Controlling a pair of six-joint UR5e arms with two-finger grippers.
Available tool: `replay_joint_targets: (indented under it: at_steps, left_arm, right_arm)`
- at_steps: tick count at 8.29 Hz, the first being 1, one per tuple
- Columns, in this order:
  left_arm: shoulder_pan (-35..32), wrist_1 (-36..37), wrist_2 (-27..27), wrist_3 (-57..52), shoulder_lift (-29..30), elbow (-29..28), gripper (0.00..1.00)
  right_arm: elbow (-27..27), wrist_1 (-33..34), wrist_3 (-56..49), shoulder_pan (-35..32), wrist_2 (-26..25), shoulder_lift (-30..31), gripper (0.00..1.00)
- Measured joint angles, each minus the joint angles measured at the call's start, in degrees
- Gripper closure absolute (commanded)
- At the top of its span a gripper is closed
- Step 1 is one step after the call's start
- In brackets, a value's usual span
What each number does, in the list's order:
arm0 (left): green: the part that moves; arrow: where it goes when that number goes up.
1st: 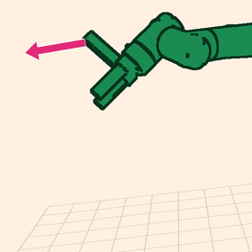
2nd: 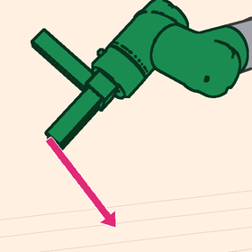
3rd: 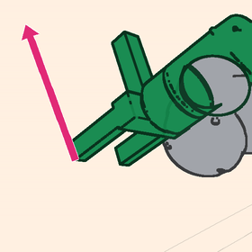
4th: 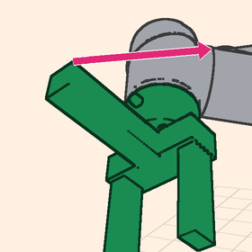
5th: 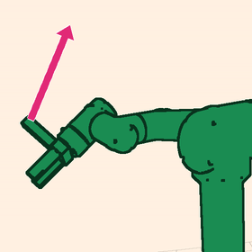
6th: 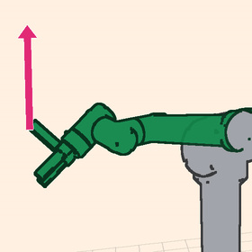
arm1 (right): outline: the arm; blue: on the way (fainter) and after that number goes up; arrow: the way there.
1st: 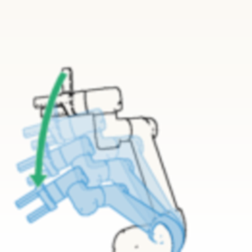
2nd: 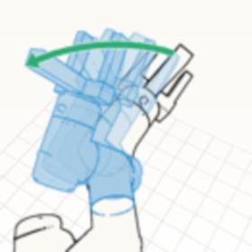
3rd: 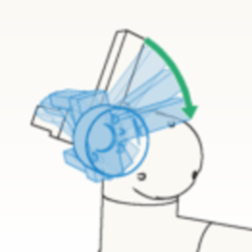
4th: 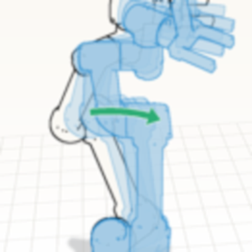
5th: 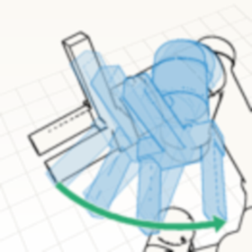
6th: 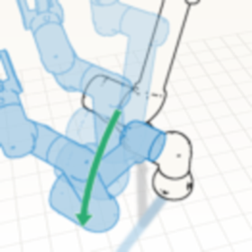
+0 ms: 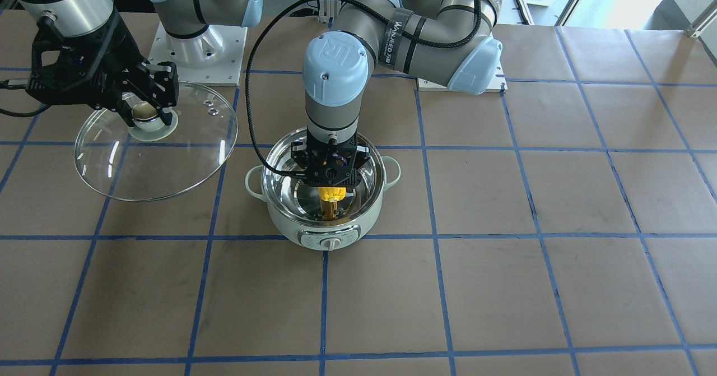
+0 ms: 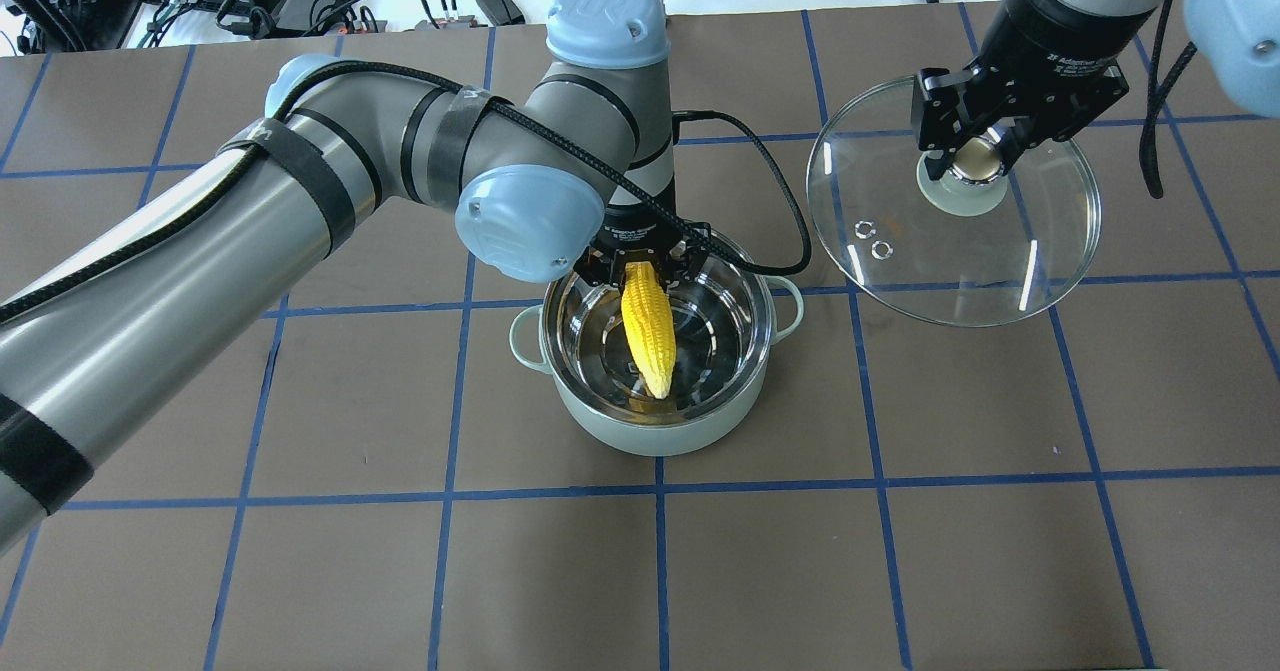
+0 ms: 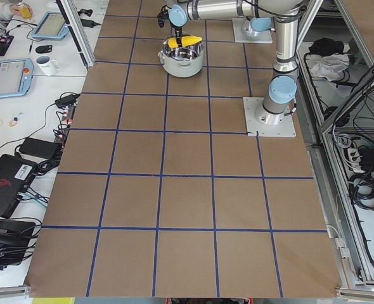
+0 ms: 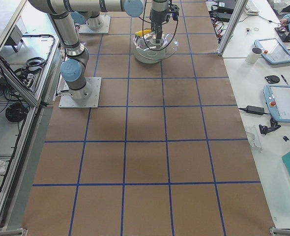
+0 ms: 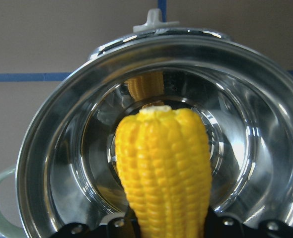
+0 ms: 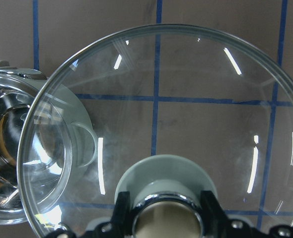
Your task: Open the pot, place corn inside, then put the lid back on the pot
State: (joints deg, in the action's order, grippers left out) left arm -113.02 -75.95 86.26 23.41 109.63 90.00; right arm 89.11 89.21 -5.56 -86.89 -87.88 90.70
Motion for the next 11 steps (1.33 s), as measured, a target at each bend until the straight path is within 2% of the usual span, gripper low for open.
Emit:
replay_joint_targets:
  at_steps: [1, 2, 6, 8, 11]
  left_arm:
    - [-0.06, -0.01, 0.05, -0.01, 0.16, 0.5, 0.2]
    - [-0.07, 0.04, 0.06, 0.01, 0.26, 0.86, 0.0]
    - [-0.09, 1.24, -0.29, 2.31, 0.33, 1.04, 0.0]
    - [0.35, -0.55, -0.02, 1.9, -0.14, 0.48, 0.0]
    - [4.25, -3.89, 0.73, -4.29, -1.25, -3.02, 0.0]
  right_arm:
    - [0.0, 0.0, -0.14, -0.02, -0.04, 0.0, 0.7]
    - [0.01, 0.0, -0.25, -0.03, -0.07, 0.01, 0.7]
    - [0.01, -0.07, -0.33, -0.03, -0.01, 0.09, 0.7]
    - [0.07, -0.09, -0.33, -0.08, 0.01, 0.09, 0.71]
    - [0.23, -0.56, 0.0, -0.45, 0.33, 0.21, 0.74]
